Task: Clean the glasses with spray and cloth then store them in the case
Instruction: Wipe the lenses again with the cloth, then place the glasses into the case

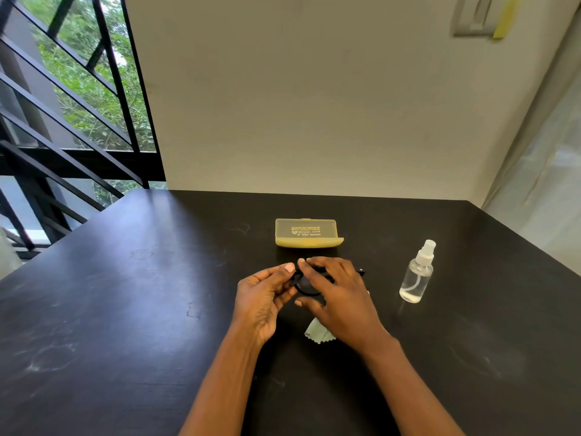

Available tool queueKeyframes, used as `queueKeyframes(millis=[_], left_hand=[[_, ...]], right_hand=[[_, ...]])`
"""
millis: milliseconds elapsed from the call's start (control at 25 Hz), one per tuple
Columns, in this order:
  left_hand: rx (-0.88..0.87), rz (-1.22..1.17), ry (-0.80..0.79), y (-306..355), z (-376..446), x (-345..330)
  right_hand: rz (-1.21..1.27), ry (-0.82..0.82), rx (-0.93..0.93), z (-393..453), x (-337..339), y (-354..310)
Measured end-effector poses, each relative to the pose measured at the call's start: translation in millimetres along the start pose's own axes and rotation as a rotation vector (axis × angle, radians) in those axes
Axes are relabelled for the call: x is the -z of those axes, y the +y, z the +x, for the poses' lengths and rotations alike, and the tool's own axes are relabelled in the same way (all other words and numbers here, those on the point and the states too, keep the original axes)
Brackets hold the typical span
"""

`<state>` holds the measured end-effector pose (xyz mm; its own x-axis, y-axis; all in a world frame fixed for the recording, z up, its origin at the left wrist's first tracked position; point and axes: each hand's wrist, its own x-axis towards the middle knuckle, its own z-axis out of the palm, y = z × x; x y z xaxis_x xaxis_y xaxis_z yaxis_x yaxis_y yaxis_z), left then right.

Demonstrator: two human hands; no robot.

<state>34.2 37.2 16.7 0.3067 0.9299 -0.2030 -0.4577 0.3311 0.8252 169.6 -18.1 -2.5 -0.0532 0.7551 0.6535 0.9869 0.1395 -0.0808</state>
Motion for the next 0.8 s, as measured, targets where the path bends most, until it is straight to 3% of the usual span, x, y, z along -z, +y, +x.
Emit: queueKeyframes(millis=[200,320,480,680,800], left_hand=[[-0.026,-0.031,-0.059,0,-2,-1],[-0.043,-0.111,-0.073,0,-1,-2],[-0.006,-0.109,0.003,-6,1,0],[0.077,-0.086,0.066,-9,4,-5],[0.12,-0.14,0.028,-6,5,-10]], right_hand=[[0.005,0.021,0.007,2,3,-2],[0.189,0.002,-0.093,5,8,-5],[0.613,0.046,-0.276,14,24,-3],[1.534,0.18,-0.503,21,34,4],[1.793,0.271,-0.561,24,32,4]])
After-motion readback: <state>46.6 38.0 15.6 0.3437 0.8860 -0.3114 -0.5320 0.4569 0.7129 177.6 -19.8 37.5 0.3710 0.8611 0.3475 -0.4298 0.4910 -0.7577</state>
